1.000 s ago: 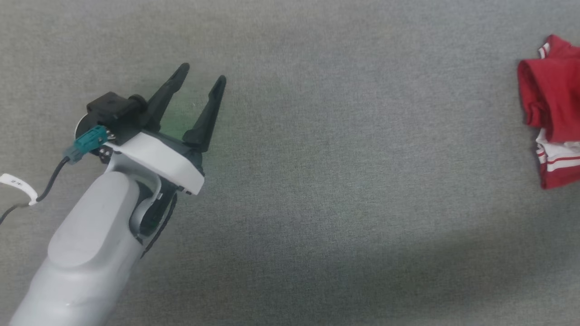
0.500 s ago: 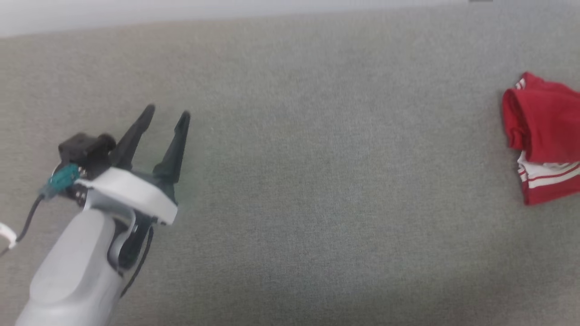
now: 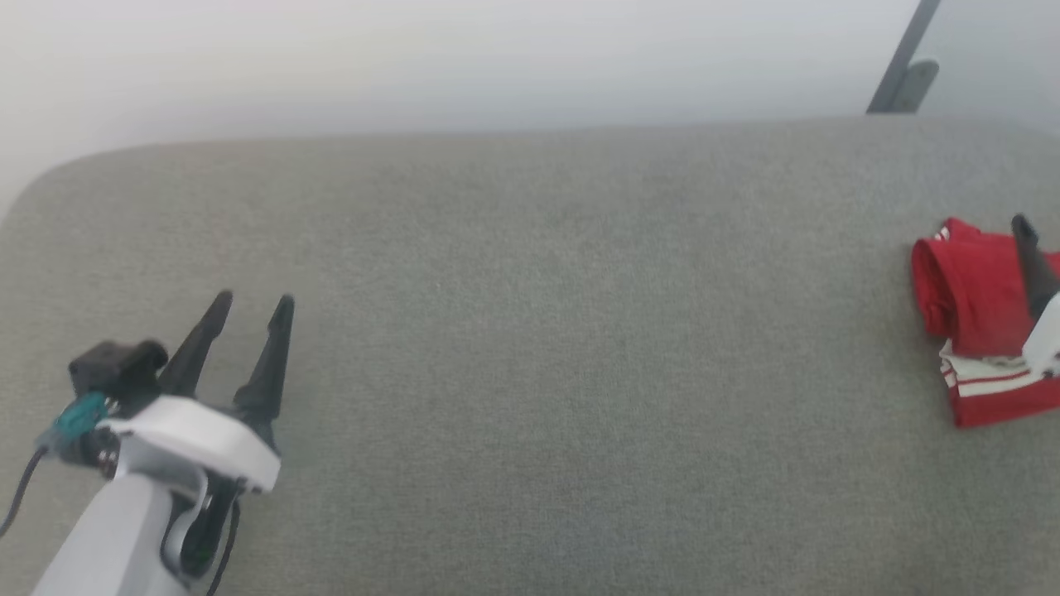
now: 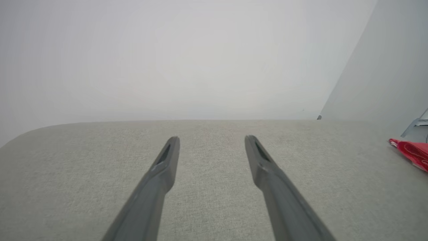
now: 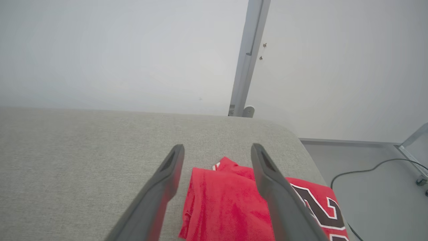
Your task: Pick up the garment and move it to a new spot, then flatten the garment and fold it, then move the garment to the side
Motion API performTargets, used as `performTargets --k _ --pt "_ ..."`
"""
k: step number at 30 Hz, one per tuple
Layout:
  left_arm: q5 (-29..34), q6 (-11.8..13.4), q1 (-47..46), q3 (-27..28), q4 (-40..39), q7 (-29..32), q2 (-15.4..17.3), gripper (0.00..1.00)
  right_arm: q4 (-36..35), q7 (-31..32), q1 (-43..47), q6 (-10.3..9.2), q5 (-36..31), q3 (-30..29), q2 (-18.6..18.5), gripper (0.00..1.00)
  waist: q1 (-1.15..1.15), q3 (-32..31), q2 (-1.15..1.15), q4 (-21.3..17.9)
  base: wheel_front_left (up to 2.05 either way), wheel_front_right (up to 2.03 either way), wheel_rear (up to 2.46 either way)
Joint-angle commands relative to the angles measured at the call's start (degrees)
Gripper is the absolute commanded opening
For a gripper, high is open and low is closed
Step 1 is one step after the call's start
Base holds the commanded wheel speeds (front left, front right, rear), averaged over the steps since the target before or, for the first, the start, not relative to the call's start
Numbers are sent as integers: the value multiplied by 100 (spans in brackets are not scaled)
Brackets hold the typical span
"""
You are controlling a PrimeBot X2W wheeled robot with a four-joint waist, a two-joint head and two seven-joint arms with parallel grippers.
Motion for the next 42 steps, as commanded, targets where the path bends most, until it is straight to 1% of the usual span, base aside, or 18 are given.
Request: performTargets --k 1,6,12,20,21,22,23,32,42 --pt "21 -10 156 64 -28 -24 39 100 -55 -146 138 -1 -49 -25 39 100 0 -151 0 85 0 0 0" --pt "70 -10 537 328 -57 -24 97 100 -202 -417 610 -1 -149 -182 262 100 0 -411 0 187 0 0 0" --pt "195 -10 1019 664 -218 -24 158 100 -472 -554 1186 -1 -430 -419 585 100 0 -649 0 304 0 0 0" --pt "159 -10 1436 1056 -305 -24 127 100 -1110 -613 1985 -1 -864 -917 1045 100 0 -776 0 450 0 0 0" --pt "159 -10 1436 1056 -305 -24 127 100 -1110 -613 1985 -1 -864 -917 1045 100 0 -776 0 450 0 0 0" --pt "177 -10 1520 1134 -342 -24 106 100 -1304 -621 2187 -1 -1005 -1047 1180 100 0 -790 0 463 0 0 0" --pt "177 -10 1520 1134 -342 -24 106 100 -1304 -621 2187 -1 -1005 -1047 1180 100 0 -790 0 463 0 0 0" --pt "212 -10 1784 1315 -448 -24 38 100 -2111 -622 2986 0 -1418 -1500 1736 100 0 -792 0 471 0 0 0" --pt "203 -10 1860 1325 -525 -24 27 100 -2827 -372 3491 -1 -1706 -1791 2173 100 0 -770 0 410 0 0 0"
